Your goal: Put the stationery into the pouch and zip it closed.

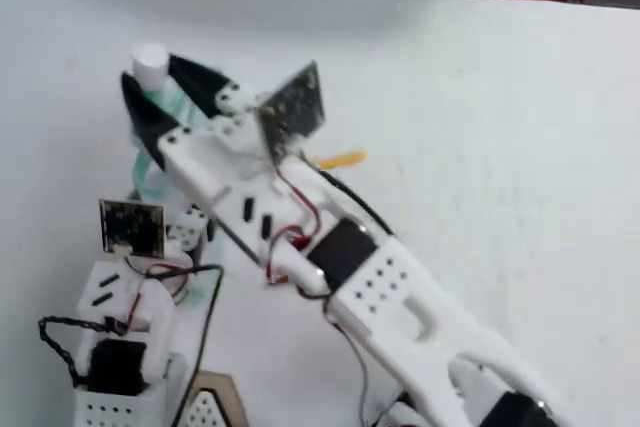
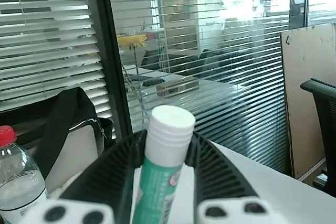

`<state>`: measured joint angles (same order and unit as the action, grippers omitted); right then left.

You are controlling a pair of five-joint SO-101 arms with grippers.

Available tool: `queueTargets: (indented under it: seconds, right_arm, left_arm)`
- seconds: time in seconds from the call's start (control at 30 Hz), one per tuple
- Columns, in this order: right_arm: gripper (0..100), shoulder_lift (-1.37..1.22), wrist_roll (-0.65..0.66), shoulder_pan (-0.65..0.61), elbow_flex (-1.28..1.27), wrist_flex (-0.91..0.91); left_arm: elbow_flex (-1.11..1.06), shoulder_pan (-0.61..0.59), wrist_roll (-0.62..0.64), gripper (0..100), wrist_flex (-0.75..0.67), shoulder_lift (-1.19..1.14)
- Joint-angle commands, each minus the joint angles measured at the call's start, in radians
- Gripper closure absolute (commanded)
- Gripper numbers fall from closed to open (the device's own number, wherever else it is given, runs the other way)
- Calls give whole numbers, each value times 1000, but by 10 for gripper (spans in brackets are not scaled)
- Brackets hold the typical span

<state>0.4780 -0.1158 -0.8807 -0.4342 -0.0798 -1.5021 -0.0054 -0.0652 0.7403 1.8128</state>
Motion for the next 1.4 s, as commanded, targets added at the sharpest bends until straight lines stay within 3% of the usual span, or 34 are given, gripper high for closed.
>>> queueTargets:
  seconds: [0.0, 0.23, 0.9, 1.37]
  right_arm:
    - [978, -19, -6, 58, 68, -12]
    - [978, -25, -6, 128, 66, -56]
    - [978, 18, -6, 91, 87, -76]
    - [978, 93, -6, 76, 12, -193]
  left_arm:
    - [29, 18, 8, 800, -20, 7]
    - [26, 18, 5, 800, -25, 7]
    - [23, 18, 3, 800, -25, 7]
    - [23, 16, 6, 800, -25, 7]
